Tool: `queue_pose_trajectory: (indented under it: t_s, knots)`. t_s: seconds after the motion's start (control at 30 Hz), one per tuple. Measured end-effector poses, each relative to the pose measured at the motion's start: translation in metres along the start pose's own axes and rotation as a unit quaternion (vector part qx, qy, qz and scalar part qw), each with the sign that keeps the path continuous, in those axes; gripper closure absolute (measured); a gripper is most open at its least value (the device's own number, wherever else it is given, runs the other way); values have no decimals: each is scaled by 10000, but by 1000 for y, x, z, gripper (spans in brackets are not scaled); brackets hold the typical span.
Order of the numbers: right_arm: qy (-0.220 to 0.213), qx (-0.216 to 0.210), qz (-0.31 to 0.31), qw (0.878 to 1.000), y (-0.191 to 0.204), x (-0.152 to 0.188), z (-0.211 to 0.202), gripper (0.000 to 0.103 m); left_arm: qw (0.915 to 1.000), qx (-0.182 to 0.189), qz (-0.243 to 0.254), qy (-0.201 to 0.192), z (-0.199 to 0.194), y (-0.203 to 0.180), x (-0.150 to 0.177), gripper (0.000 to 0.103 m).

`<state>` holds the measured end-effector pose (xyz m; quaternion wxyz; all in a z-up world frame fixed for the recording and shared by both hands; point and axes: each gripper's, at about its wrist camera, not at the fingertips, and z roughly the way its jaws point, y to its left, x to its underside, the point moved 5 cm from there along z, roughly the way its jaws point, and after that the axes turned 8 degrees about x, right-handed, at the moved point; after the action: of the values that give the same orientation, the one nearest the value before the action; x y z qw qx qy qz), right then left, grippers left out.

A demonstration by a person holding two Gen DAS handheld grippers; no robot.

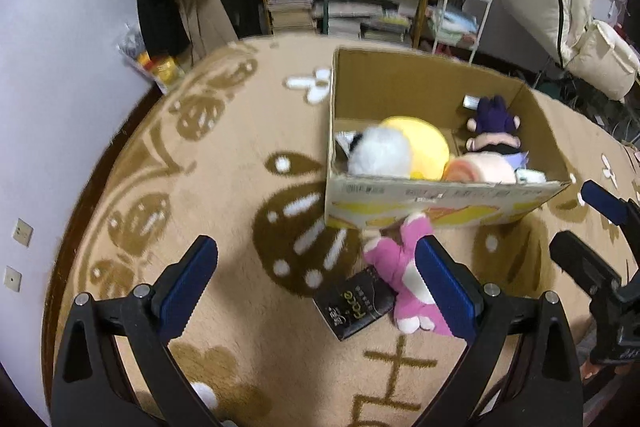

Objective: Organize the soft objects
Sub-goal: 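Withdraw both tools and move toward the pink bunny and black tissue pack, then close the right tool on the pink bunny plush while the left tool grips the black tissue pack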

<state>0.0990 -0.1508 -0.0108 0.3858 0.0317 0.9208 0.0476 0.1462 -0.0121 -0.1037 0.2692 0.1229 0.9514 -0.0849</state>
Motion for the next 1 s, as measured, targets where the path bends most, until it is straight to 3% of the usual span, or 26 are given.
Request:
queue_pose_trajectory:
  t_s: [0.27,0.57,1.0]
  knots:
    - [787,-172,-152,9966,12,23,35,0,9965,66,-223,806,36,9,12,5]
    - [1358,-269,-338,9898,27,45,64,0,9895,13,-406,1384,63,15,23,5]
    - [1799,-504,-483,9812,48,63,88,0,9790,423,-1009,1721,87,23,32,5]
